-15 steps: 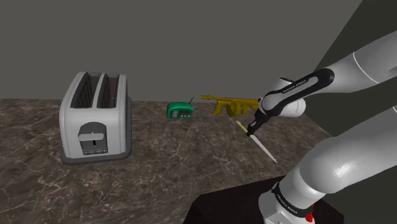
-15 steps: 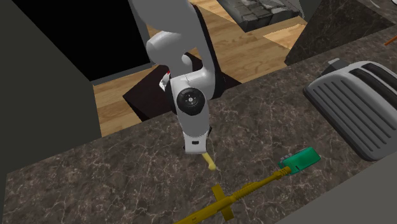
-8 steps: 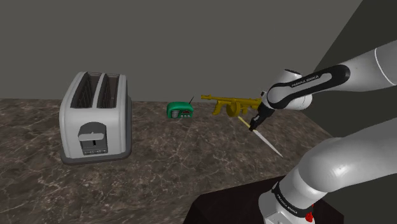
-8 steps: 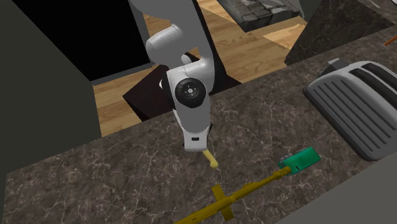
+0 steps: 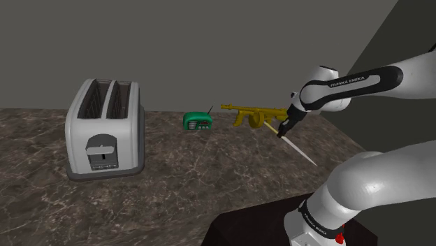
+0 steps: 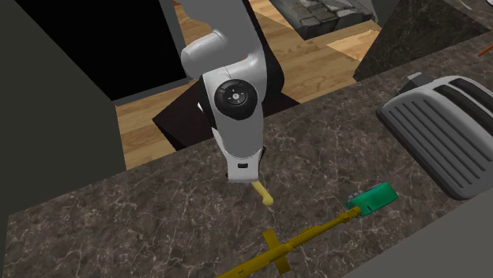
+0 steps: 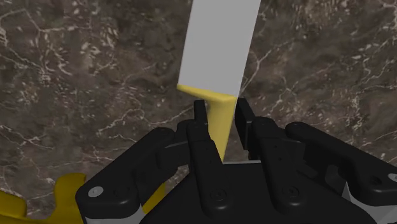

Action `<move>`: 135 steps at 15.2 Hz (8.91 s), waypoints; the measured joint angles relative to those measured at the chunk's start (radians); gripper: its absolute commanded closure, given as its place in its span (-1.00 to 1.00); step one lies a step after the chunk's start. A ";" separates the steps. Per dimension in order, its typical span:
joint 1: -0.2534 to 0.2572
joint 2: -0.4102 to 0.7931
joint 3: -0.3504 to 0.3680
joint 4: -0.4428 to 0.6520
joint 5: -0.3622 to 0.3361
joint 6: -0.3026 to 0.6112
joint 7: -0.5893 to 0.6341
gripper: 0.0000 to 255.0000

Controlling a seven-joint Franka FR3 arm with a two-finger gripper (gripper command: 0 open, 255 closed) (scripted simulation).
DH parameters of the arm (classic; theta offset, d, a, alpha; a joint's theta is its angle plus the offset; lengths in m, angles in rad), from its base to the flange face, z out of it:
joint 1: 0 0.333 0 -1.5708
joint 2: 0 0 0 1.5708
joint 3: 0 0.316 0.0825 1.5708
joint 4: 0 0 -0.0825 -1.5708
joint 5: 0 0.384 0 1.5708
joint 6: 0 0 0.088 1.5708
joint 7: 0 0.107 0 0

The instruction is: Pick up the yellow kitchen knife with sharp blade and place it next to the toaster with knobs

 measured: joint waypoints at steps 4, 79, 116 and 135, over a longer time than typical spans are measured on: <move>-0.004 -0.045 0.016 0.028 0.003 -0.072 0.004 1.00; 0.316 0.433 1.067 0.880 0.269 -0.446 1.146 1.00; 0.351 0.696 1.070 0.636 0.057 0.005 1.320 1.00; 0.421 0.879 0.975 0.615 -0.142 0.187 1.463 1.00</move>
